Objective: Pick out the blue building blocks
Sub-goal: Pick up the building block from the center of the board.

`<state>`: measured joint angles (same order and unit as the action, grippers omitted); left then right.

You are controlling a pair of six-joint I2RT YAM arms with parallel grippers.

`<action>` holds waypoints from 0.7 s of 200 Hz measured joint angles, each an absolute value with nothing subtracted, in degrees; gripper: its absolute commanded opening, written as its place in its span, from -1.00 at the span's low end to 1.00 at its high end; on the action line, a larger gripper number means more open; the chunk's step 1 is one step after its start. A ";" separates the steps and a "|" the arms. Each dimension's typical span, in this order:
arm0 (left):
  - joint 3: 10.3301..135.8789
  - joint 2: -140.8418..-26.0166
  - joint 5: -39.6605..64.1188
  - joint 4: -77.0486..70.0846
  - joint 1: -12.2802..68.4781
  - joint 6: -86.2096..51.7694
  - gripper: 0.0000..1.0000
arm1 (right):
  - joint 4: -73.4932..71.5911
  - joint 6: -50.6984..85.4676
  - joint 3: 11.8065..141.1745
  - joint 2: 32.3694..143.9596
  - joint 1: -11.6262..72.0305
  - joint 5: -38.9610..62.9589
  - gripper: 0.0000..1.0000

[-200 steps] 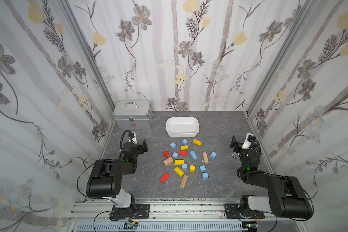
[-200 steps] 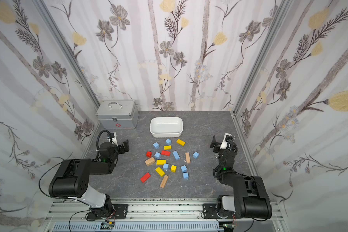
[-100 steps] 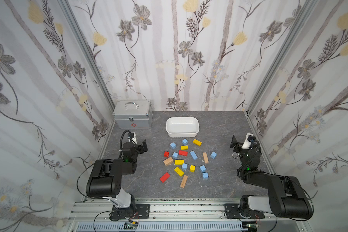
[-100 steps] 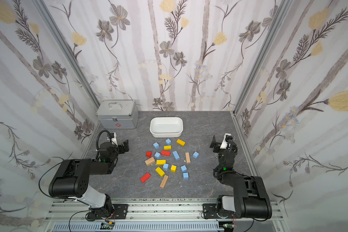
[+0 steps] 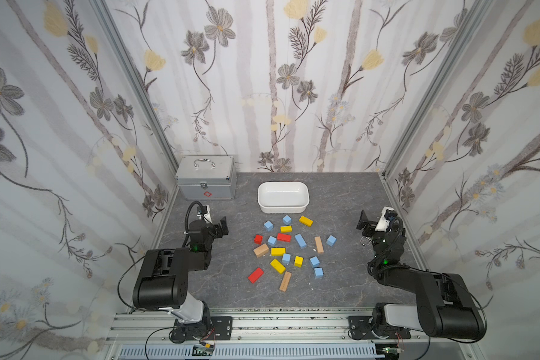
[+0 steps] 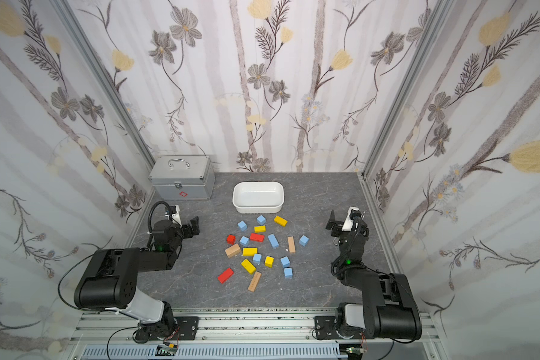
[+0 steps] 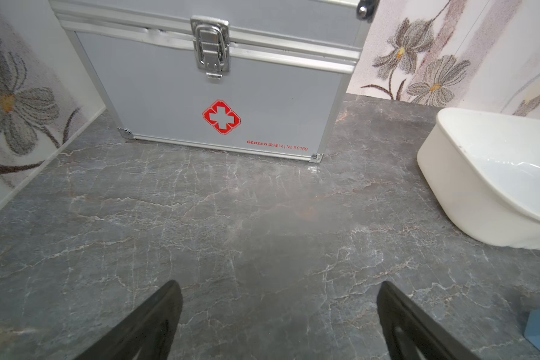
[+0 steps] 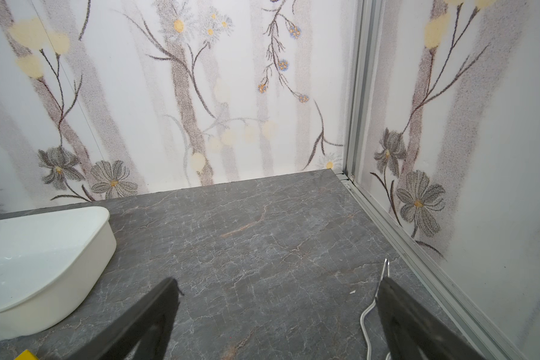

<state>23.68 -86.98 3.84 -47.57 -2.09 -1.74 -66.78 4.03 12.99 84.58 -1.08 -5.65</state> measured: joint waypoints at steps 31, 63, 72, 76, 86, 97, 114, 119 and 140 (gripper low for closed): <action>27.83 -79.68 1.15 -39.31 -1.98 -2.09 1.00 | -58.92 4.51 17.15 79.55 -0.91 -6.26 0.99; 30.85 -70.15 -4.56 -28.18 -1.69 -4.12 1.00 | -47.59 6.87 22.37 73.56 -0.19 -8.64 0.99; 32.91 -68.27 -4.91 -25.17 -1.69 -4.73 1.00 | -43.72 7.68 24.36 72.03 -0.01 -9.10 0.99; 33.85 -67.66 -4.89 -23.92 -1.69 -4.91 1.00 | -41.85 8.14 25.34 71.40 0.01 -9.15 0.99; 36.34 -66.63 -4.64 -20.36 -1.52 -5.52 1.00 | -37.65 8.86 27.77 70.00 0.21 -9.32 0.99; 39.68 -66.30 -2.98 -15.55 -1.06 -6.24 1.00 | -32.49 9.87 30.74 68.62 0.58 -9.39 0.99; 44.99 -66.39 0.16 -8.16 -0.16 -6.31 1.00 | -24.77 11.11 35.53 67.48 1.04 -9.23 0.99; 46.46 -66.43 0.86 -6.26 0.21 -6.28 1.00 | -22.94 11.11 36.82 67.35 1.15 -9.04 0.99; 50.81 -66.46 3.95 0.56 1.65 -5.87 1.00 | -12.86 11.77 43.77 68.16 1.83 -7.62 0.99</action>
